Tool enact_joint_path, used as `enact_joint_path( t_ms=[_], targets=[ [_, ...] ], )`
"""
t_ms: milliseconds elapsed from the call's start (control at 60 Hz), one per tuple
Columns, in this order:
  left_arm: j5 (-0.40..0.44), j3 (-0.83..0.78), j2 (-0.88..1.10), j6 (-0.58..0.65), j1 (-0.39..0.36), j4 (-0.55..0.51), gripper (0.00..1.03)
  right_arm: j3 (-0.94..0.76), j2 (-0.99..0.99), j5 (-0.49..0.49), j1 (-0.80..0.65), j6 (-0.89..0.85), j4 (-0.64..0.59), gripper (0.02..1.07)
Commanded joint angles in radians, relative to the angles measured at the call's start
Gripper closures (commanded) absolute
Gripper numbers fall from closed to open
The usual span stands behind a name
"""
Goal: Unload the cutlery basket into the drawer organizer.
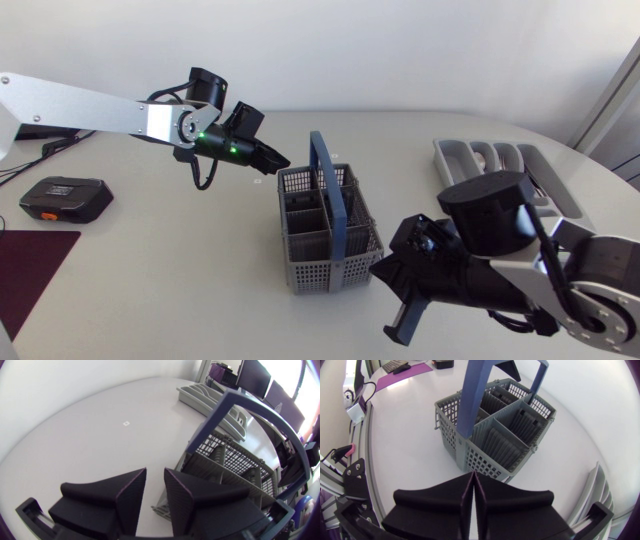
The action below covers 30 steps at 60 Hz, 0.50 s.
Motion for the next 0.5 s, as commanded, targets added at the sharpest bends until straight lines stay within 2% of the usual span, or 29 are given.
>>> enact_joint_path(
  t_ms=[0, 200, 483],
  targets=[
    [0.027, 0.013, 0.021, 0.044, -0.012, -0.035, 0.76, -0.013, 0.059, 0.002, 0.000, -0.015, 0.039, 1.01],
    [0.081, -0.043, -0.024, 0.110, -0.021, -0.093, 0.76, 0.011, 0.186, 0.012, -0.088, -0.067, 0.159, 1.01],
    [0.125, -0.160, -0.137, 0.179, 0.007, -0.142, 0.77, 0.059, 0.235, 0.052, -0.171, -0.099, 0.235, 1.01]
  ],
)
